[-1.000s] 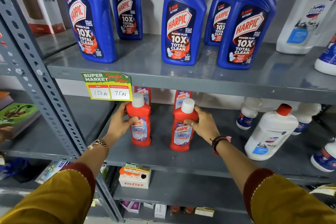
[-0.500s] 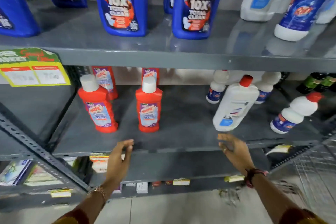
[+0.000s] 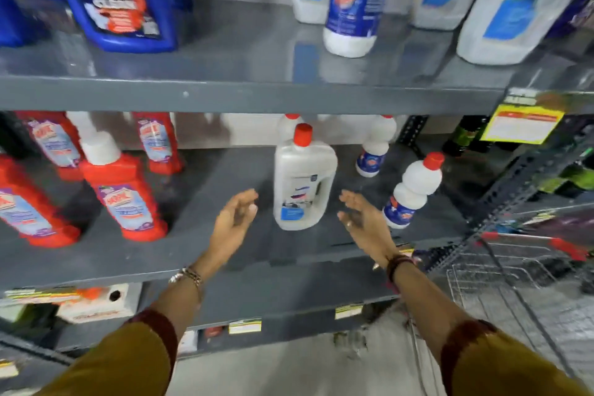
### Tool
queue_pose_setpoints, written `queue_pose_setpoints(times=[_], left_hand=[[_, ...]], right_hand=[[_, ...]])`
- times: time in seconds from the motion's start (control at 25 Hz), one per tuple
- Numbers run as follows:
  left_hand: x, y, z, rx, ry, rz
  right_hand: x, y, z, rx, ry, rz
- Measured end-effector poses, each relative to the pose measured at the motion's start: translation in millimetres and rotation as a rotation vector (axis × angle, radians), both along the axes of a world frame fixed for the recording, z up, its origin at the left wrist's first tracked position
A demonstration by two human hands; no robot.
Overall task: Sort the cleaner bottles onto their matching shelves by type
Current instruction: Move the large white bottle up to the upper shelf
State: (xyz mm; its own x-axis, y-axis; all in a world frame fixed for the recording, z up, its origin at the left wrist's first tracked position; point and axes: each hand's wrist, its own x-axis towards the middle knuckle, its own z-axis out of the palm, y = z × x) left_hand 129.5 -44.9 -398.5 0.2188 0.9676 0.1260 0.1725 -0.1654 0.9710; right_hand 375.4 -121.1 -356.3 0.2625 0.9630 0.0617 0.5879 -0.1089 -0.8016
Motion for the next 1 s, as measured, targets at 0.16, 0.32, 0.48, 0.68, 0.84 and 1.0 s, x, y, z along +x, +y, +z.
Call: queue_pose_setpoints(times=[0.16,0.32,0.48,0.68,0.84,1.0], left_hand=[[45.5,15.9,37.7,-0.061,-0.071,-0.131],[62.6,25.2,47.0,-0.054,-0.055,-0.087],[69.1,6.2,48.0,-0.026,-0.066,0.032],[50.9,-69.1,68.8,0.099,-0.173,0.078],[21.6,-129.3,126.0,0.259,-0.282,0.177],[-6.7,-151.4,212.7,0.411,-0.287,0.199]], right_hand=[[10.1,43.8,13.4,-0.04,0.119,0.105],[8.1,69.4,11.5,-0.097,0.184,0.155],[6.8,57.2,11.5,-0.001,0.164,0.103],[-2.4,-8.3,48.5,0.11,0.022,0.22],[-20.6,-57.3,113.9,0.352,-0.193,0.338],[-43.9,-78.7,191.3,0.56,-0.022,0.43]])
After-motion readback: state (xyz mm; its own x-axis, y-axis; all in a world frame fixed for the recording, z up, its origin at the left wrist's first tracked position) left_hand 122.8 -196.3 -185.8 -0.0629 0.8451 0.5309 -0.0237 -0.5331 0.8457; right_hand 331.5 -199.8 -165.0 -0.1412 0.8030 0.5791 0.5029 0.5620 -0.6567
